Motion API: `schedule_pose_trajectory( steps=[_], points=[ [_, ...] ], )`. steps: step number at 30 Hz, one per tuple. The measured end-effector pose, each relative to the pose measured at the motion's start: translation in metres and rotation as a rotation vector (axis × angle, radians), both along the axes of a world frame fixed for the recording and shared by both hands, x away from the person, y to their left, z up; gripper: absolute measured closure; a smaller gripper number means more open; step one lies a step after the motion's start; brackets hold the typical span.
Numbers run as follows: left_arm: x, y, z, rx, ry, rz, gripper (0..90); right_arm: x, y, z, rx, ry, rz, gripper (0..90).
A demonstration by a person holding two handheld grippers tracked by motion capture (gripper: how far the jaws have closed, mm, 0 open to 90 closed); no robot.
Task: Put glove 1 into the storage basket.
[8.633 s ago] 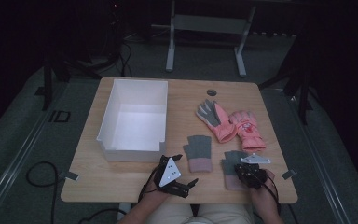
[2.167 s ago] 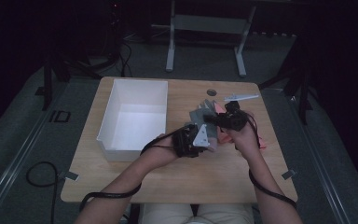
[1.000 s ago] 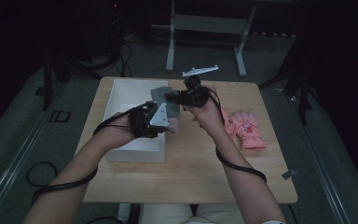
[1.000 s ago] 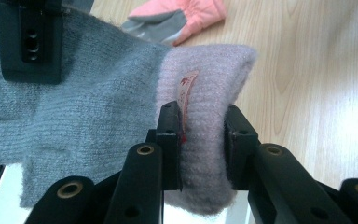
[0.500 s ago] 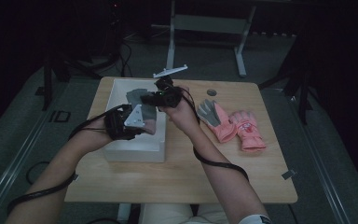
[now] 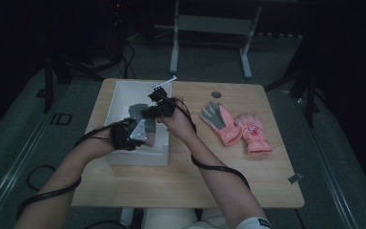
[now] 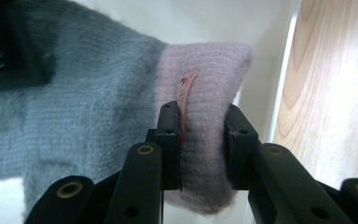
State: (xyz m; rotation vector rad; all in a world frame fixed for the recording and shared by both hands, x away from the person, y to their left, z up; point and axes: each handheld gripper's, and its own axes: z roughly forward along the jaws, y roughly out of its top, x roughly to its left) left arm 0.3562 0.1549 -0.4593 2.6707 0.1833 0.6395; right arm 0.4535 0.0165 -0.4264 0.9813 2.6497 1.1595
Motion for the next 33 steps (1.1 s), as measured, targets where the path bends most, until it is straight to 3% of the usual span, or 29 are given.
schedule_pose_trajectory(
  steps=[1,4,7,11,15,17,19,21,22,25,29,31,33],
  points=[
    [0.001,-0.002,-0.002,0.004,0.0,-0.01,72.0,0.001,0.0,-0.002,-0.012,-0.003,-0.004,71.3],
    [0.006,-0.012,-0.007,0.101,-0.016,-0.029,72.0,0.003,0.001,-0.006,-0.044,-0.006,-0.018,71.2],
    [0.01,-0.021,-0.012,0.158,-0.01,-0.036,71.9,0.005,0.005,-0.01,-0.088,-0.011,-0.028,71.1],
    [0.018,-0.03,-0.023,0.21,-0.007,-0.037,71.8,0.01,0.009,-0.016,-0.135,-0.007,-0.043,70.9],
    [0.027,-0.035,-0.032,0.219,0.018,-0.019,71.8,0.011,0.016,-0.019,-0.197,-0.02,-0.043,70.1],
    [0.03,-0.036,-0.038,0.185,0.044,-0.004,71.8,0.011,0.019,-0.02,-0.236,-0.024,-0.043,67.9],
    [0.035,-0.037,-0.042,0.25,0.068,-0.01,71.6,0.011,0.02,-0.021,-0.241,-0.032,-0.039,64.0],
    [0.036,-0.038,-0.049,0.268,0.068,0.012,69.7,0.011,0.018,-0.019,-0.216,-0.035,-0.033,57.7],
    [0.039,-0.038,-0.05,0.294,0.08,-0.004,68.4,0.011,0.017,-0.018,-0.205,-0.037,-0.038,56.7],
    [0.04,-0.036,-0.051,0.279,0.095,0.063,63.1,0.011,0.012,-0.015,-0.188,-0.041,-0.035,52.3],
    [0.042,-0.035,-0.043,0.263,0.093,0.068,55.4,0.01,0.005,-0.007,-0.145,-0.048,-0.037,49.4],
    [0.041,-0.034,-0.039,0.19,0.1,0.094,51.9,0.009,0.0,-0.001,-0.113,-0.047,-0.04,47.5],
    [0.04,-0.033,-0.033,0.158,0.101,0.095,49.0,0.008,-0.007,0.008,-0.078,-0.054,-0.045,46.8]
  ],
)
